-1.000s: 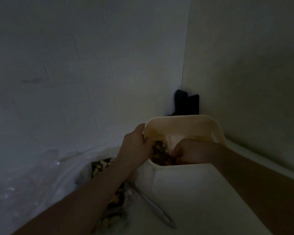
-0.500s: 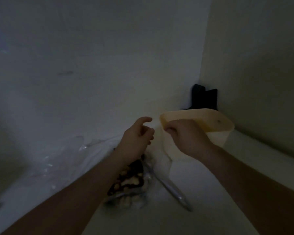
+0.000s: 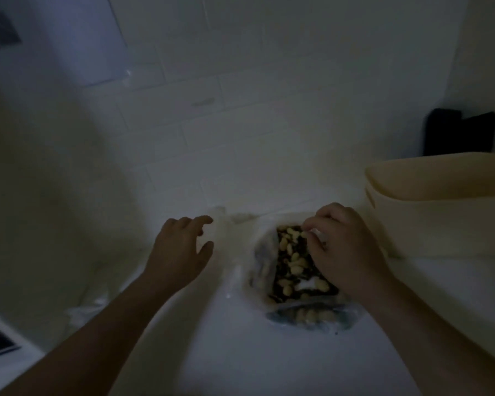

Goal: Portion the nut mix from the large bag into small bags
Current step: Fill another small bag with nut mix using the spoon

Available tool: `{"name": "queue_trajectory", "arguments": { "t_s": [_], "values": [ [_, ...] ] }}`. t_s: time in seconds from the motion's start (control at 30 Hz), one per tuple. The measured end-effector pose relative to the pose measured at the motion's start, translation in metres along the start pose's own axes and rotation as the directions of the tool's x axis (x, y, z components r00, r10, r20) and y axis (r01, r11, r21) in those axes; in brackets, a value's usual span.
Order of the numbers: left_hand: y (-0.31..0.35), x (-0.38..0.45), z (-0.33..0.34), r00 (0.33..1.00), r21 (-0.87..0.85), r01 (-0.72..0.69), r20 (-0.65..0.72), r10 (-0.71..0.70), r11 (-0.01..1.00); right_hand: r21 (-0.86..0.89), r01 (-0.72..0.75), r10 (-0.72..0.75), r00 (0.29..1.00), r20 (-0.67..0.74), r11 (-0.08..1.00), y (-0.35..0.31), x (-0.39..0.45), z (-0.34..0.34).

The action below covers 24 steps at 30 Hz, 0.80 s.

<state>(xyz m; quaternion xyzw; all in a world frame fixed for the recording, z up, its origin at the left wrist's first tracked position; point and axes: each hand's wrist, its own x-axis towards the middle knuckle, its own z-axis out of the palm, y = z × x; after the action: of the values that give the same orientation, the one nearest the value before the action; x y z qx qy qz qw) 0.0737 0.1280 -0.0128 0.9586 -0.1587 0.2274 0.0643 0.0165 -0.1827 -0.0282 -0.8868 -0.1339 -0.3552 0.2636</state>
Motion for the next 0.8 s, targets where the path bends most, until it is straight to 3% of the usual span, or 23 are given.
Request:
{"name": "queue_trajectory", "arguments": {
  "t_s": [0.13,0.33,0.43,0.5,0.53,0.57,0.6,0.63,0.7,0.73,0.8],
  "values": [
    [0.010,0.019,0.017,0.999,0.303,0.036,-0.025,-0.029,0.952,0.003,0.015,-0.015,0.999,-0.028,1.000,-0.004,-0.006,0.006],
    [0.014,0.025,0.035,0.994,0.379,0.069,-0.104,-0.032,0.923,0.060,-0.012,0.011,1.000,0.013,0.998,-0.005,-0.023,0.012],
    [0.024,0.027,0.014,0.973,0.237,0.085,-0.231,-0.029,0.968,0.069,-0.077,0.077,0.997,0.011,0.995,-0.004,-0.018,0.008],
    [0.044,0.025,-0.013,0.950,-0.048,0.017,-0.312,-0.032,0.999,0.125,-0.103,0.101,0.995,0.015,0.987,-0.008,-0.018,0.009],
    [0.058,0.025,-0.027,0.950,-0.284,-0.027,-0.305,-0.064,0.959,0.183,-0.117,0.118,0.993,0.002,0.976,-0.011,-0.017,0.009],
    [0.074,0.026,-0.036,0.963,-0.571,-0.037,-0.239,-0.123,0.820,0.257,-0.135,0.143,0.990,-0.012,0.957,-0.015,-0.017,0.009],
    [0.090,0.026,-0.041,0.981,-0.816,-0.008,-0.119,-0.155,0.578,0.341,-0.160,0.177,0.984,-0.017,0.926,-0.018,-0.016,0.009],
    [0.105,0.027,-0.042,0.988,-0.944,0.053,0.003,-0.152,0.325,0.422,-0.194,0.217,0.976,-0.007,0.885,-0.019,-0.015,0.010],
    [0.125,0.031,-0.031,0.968,-0.978,0.205,0.206,-0.146,-0.020,0.521,-0.262,0.289,0.957,0.029,0.813,-0.019,-0.015,0.011],
    [0.131,0.033,-0.023,0.945,-0.953,0.276,0.293,-0.148,-0.125,0.489,-0.255,0.285,0.958,0.013,0.834,-0.018,-0.016,0.010],
    [0.136,0.035,-0.007,0.911,-0.906,0.363,0.394,-0.124,-0.216,0.273,-0.164,0.181,0.983,-0.041,0.948,-0.014,-0.017,0.006]
  ]
}}
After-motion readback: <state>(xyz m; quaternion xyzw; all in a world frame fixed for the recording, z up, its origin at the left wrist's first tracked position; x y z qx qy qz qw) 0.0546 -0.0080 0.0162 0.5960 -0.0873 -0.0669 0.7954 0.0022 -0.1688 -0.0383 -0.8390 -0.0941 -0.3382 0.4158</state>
